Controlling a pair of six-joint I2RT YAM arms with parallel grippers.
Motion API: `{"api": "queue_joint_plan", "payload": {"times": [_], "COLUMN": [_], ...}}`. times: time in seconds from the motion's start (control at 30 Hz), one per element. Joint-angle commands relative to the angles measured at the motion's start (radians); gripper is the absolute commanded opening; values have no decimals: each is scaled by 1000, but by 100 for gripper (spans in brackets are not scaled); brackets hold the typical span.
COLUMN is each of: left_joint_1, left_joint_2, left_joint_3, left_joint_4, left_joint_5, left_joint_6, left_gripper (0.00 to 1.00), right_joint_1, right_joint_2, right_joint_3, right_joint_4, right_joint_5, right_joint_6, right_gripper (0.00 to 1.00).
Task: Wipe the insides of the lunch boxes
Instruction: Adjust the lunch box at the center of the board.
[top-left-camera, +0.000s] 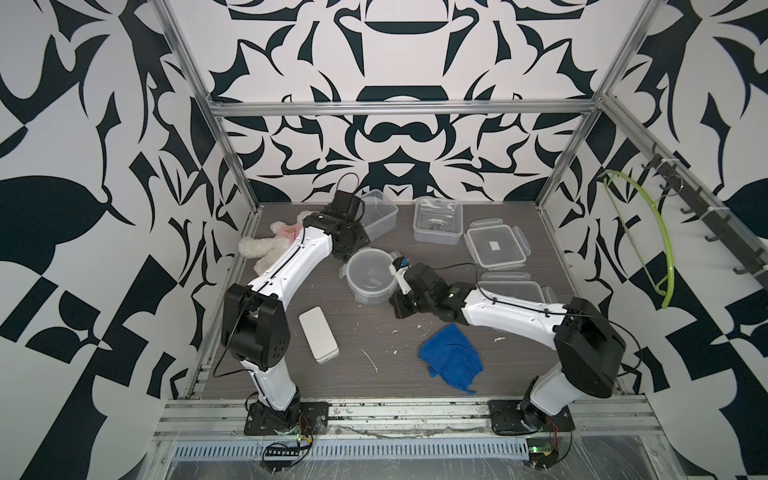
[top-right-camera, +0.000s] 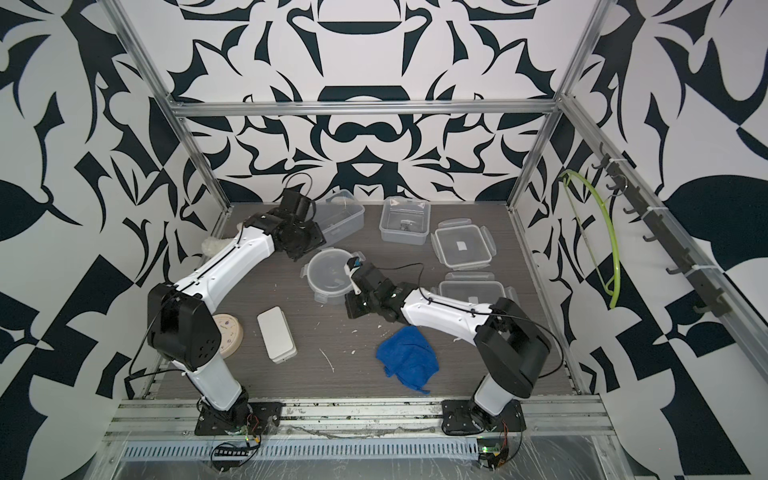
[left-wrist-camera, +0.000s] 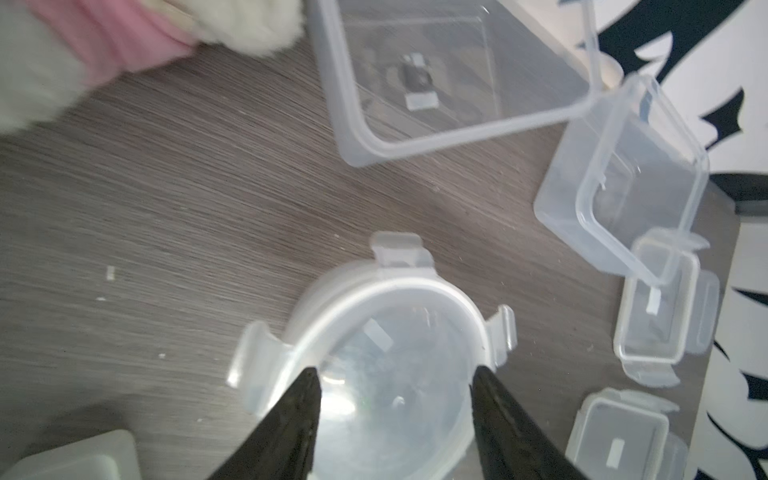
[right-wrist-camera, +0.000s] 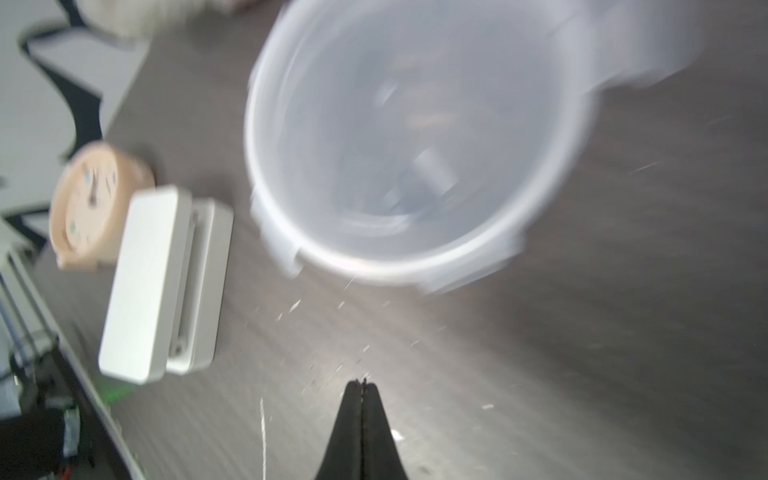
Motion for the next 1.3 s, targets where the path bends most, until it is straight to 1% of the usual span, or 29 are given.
{"api": "queue_joint_plan", "payload": {"times": [0.0, 0.1, 0.17, 0.27, 0.4, 0.6, 0.7, 0.83, 0.93, 1.07, 1.1, 1.13, 1.17, 1.2, 1.23, 1.27], "left_joint_1": [25, 25, 25, 24, 7, -51, -94, -143, -158, -158, -157, -157, -157, -157, -158, -160], "left_joint_2": [15, 45, 65, 75, 69, 8, -33, -61, -64, -80, -87, -96, -105, -112, -119, -125], "left_joint_3": [-48, -58, -73, -120, -190, -313, -346, -343, -325, -280, -263, -240, -211, -188, -161, -139], "left_joint_4": [-28, 0, 25, 77, 109, 130, 124, 94, 60, -13, -34, -57, -69, -104, -116, -113], "left_joint_5": [-15, -9, 10, 55, 78, 90, 98, 94, 87, 47, 30, 10, -10, -23, -32, -35], "left_joint_6": [31, 39, 42, 39, 13, -61, -102, -138, -145, -128, -123, -116, -111, -109, -109, -109], "left_gripper": [62, 63, 63, 63, 63, 63, 63, 64, 64, 63, 64, 64, 64, 64, 64, 64], "right_joint_1": [16, 19, 19, 17, -8, -98, -166, -279, -353, -405, -416, -433, -455, -475, -497, -514], "right_joint_2": [59, 111, 128, 131, 132, 127, 116, 101, 96, 45, 31, 16, 6, 2, 4, 11], "right_joint_3": [22, 53, 65, 68, 82, 88, 88, 75, 76, 49, 38, 24, 9, -2, -15, -28], "right_joint_4": [2, 4, -6, -3, -3, 14, 4, 0, 0, 12, 25, 47, 81, 120, 167, 226], "right_joint_5": [12, 9, 30, 72, 114, 93, 88, 66, 24, -22, -42, -84, -150, -211, -283, -356], "right_joint_6": [18, 27, 26, 15, -4, -15, -16, -23, -35, -50, -50, -43, -29, -7, 28, 65], "right_gripper": [0, 0, 0, 0, 0, 0, 0, 0, 0, 0, 1, 8, 20, 29, 35, 39]}}
